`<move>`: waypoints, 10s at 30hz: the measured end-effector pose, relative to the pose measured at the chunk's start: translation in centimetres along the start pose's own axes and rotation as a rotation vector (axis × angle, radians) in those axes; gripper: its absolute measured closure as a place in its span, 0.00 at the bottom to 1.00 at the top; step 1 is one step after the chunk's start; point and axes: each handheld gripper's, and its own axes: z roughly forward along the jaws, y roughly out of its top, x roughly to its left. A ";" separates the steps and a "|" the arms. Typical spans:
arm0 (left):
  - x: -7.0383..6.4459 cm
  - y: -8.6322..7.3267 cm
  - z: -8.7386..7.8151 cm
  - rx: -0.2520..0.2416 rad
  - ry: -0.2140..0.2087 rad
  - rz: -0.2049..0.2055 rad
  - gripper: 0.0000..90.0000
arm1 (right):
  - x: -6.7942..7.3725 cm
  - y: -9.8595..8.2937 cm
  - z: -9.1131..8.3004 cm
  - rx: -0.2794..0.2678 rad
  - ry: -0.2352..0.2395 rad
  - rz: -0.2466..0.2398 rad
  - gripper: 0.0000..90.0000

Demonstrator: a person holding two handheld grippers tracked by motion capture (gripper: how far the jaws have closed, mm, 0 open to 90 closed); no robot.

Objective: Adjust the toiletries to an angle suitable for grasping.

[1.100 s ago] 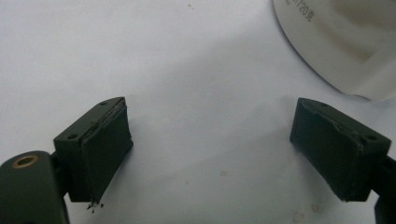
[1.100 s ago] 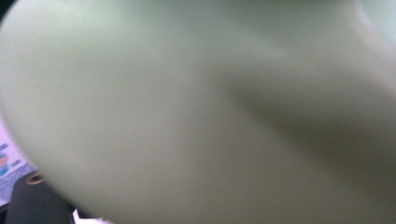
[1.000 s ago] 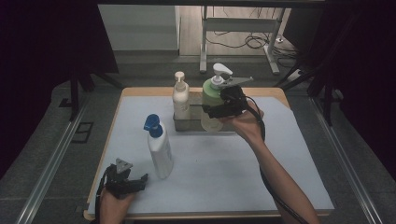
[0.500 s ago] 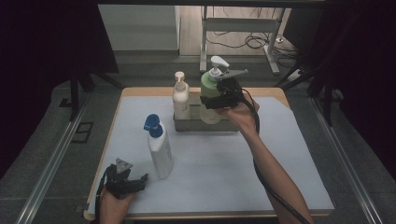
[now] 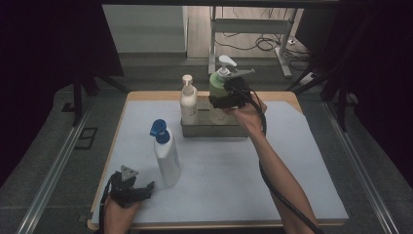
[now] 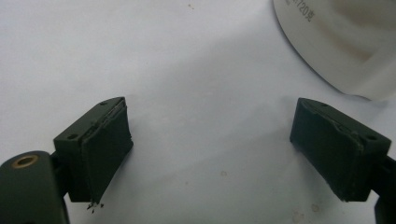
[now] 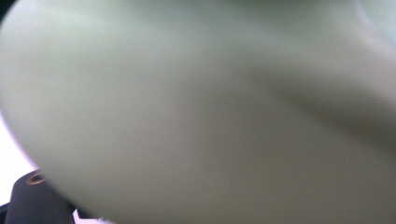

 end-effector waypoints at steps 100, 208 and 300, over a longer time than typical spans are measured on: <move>0.0 0.0 0.0 0.001 0.001 0.001 0.13 | -1.4 -6.8 2.4 0.146 0.043 0.049 0.14; 0.0 0.0 0.0 0.002 0.001 0.002 0.13 | -2.3 -9.2 6.9 0.217 0.016 0.154 0.99; 0.0 0.0 0.0 0.001 0.001 0.001 0.13 | 0.1 -10.2 -4.5 0.112 0.156 -0.088 0.13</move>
